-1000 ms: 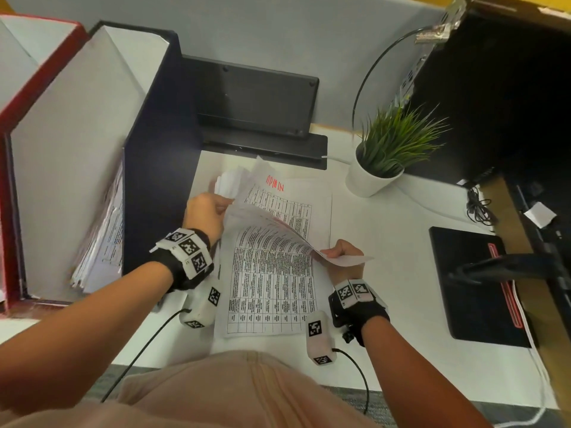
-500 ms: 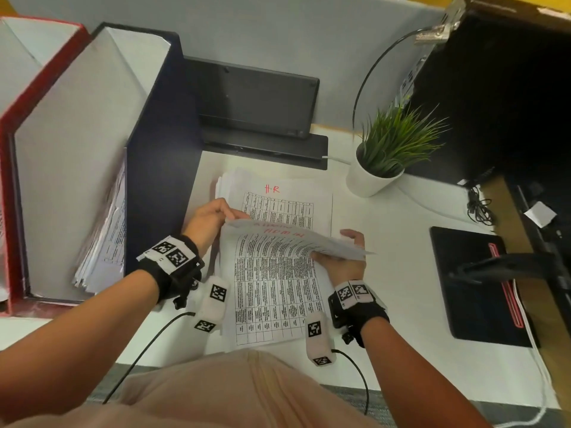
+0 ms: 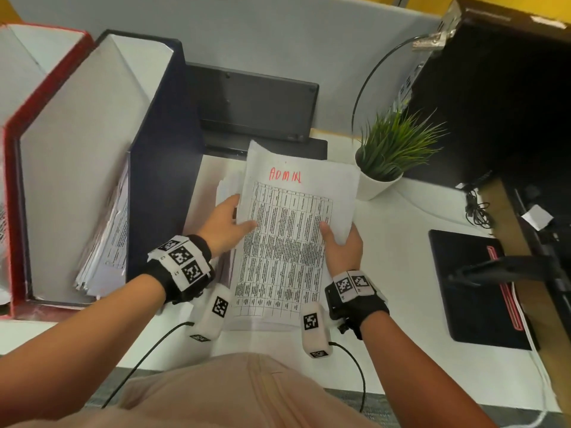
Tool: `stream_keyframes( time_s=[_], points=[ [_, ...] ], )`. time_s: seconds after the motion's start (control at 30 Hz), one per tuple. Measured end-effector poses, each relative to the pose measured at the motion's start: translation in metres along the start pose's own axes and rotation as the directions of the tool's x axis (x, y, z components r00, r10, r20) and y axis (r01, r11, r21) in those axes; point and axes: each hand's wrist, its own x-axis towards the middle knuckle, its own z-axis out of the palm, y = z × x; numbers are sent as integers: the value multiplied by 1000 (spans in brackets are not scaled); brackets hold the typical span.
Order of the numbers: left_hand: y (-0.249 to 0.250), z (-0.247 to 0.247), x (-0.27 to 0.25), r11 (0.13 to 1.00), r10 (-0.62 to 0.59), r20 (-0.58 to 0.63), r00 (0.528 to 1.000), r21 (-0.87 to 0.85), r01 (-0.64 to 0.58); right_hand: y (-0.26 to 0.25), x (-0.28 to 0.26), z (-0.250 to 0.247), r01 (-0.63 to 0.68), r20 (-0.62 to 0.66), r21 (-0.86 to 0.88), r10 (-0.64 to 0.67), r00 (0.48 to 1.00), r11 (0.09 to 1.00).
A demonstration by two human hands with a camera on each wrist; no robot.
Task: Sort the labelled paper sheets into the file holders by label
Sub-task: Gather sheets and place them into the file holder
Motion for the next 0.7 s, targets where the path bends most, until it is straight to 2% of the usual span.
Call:
stream_keyframes(
  time_s=[0.17,0.27,0.37,0.43,0.57,0.63,0.7],
  points=[
    [27,-10,-9,977,212,-103,972,-4,-213,-40,-6,-5,192,-30,182,-190,981,964],
    [49,-20,-18,924,357,-218,908,-61,-378,-71,-9,-9,327,-71,315,-322,944,891],
    [58,-23,-24,858,437,-316,842,-134,-495,-87,-10,-10,360,-68,394,-363,929,846],
    [56,-18,-26,864,399,-361,843,-159,-477,-86,-12,-6,340,-45,362,-348,936,868],
    [44,-2,-22,943,284,-279,917,-92,-320,-69,-20,4,219,27,306,-238,971,927],
    [45,1,-21,944,283,-302,910,-82,-320,-66,-20,6,203,22,320,-222,975,925],
    [48,0,-22,917,300,-365,881,-143,-371,-68,-16,4,230,-17,348,-239,971,909]
  ],
)
